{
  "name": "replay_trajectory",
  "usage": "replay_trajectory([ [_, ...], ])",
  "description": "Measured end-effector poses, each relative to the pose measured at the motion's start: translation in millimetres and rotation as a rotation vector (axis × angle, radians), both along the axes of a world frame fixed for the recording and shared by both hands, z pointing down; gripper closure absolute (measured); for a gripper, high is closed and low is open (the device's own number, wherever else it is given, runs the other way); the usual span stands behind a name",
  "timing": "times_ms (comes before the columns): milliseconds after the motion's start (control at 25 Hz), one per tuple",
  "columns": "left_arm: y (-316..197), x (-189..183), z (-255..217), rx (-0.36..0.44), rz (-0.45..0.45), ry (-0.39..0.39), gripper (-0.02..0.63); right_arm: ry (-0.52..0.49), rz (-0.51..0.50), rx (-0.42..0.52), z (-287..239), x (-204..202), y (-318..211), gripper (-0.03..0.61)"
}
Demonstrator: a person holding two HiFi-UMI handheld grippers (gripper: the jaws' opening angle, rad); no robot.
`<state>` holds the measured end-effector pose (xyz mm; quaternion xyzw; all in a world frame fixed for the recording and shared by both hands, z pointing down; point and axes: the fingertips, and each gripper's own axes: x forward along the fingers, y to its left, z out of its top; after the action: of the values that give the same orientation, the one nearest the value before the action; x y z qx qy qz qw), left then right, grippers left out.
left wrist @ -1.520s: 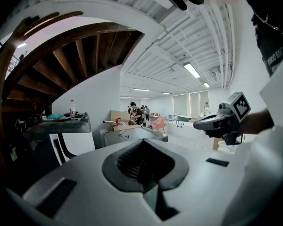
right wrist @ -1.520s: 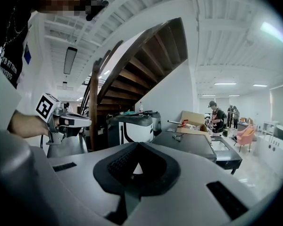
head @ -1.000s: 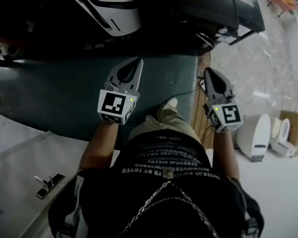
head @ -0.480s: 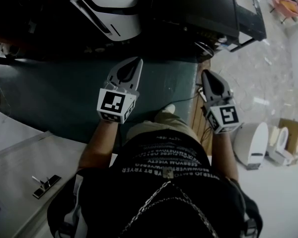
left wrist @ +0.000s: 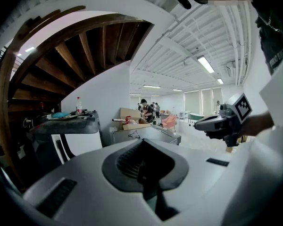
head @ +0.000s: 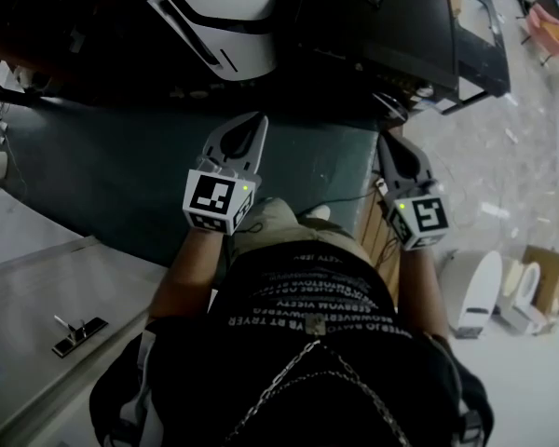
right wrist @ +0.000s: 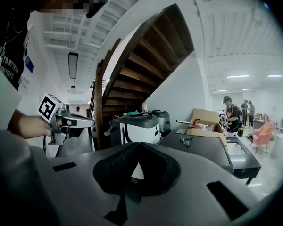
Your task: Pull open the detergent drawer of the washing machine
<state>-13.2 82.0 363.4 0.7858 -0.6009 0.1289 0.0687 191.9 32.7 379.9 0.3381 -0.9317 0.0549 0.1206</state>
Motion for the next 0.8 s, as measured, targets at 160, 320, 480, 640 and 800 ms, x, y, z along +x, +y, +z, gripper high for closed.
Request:
replay_trajectory([
  [160,-2.7,-10.1,2.5,-0.012,-0.016,-0.002,0.609,0.005,-0.004,-0.002,1.9,-5.5,-6.9,0.577],
  [320,-10.1,-12.5,5.7,-0.022,-0.006,0.000,0.610,0.007,-0.026,0.006,6.5,-10.1,-12.9,0.577],
  [480,-22.9,-16.6,5.2,-0.024,0.017,0.000,0.610,0.001,-0.002,-0.012,5.7,-17.9,-24.9,0.577],
  [640,-39.5,-27.9,5.3,-0.025,0.040,0.003,0.610,0.004,0.008,-0.017,1.8,-36.1,-39.6,0.577],
  [800,-58.9,-45.3,11.7,-0.042,0.056,0.010,0.609,0.006,0.014,-0.025,0.2,-56.8,-54.5,0.577],
])
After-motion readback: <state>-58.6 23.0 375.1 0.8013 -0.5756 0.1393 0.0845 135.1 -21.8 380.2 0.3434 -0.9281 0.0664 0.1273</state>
